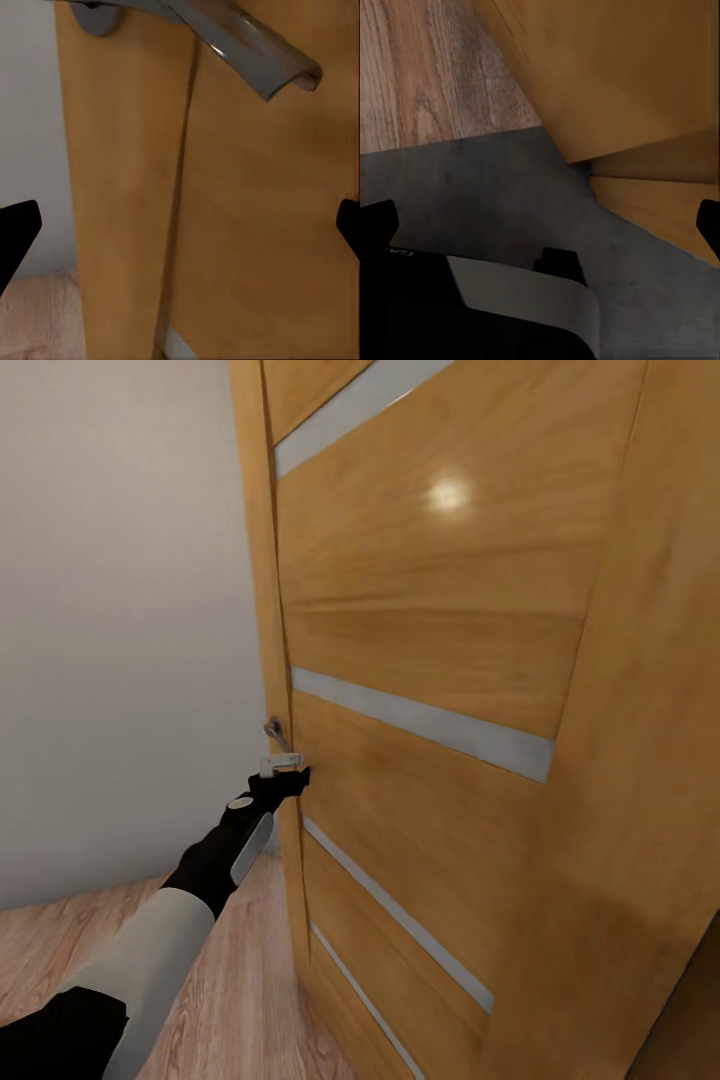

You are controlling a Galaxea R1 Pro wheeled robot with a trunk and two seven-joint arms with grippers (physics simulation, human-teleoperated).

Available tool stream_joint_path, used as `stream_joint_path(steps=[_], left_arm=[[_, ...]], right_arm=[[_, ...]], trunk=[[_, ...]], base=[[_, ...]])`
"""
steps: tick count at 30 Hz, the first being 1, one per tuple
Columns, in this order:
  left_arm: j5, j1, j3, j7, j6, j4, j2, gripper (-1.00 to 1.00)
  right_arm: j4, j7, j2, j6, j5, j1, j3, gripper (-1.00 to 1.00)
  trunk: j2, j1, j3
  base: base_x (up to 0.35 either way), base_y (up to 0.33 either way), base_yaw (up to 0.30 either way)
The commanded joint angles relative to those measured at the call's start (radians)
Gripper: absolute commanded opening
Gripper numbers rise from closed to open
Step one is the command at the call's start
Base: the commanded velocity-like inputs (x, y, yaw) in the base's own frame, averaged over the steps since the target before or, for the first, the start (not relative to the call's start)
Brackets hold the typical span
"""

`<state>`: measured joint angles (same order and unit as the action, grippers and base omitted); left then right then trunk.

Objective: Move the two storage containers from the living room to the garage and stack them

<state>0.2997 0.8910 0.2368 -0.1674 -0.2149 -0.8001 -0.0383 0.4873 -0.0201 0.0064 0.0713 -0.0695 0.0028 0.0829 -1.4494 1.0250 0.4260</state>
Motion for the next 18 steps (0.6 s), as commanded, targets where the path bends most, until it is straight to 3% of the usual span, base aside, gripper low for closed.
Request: stream_joint_path(steps=[1,18], left_arm=[[0.025,0.0,0.007,-0.003,-0.001,-0.002,0.0,1.0],[0.024,0.0,0.007,-0.003,-0.001,-0.002,-0.002,1.0]], right_arm=[[0.028,-0.002,0.0,0.007,-0.009,-0.116,0.0,1.0],[0.028,-0.003,0.0,0.007,-0.009,-0.116,0.0,1.0]], trunk=[[-0.001,0.0,0.0],[-0.001,0.0,-0.016]], base=[[0.0,0.0,-0.197],[0.0,0.0,-0.198]])
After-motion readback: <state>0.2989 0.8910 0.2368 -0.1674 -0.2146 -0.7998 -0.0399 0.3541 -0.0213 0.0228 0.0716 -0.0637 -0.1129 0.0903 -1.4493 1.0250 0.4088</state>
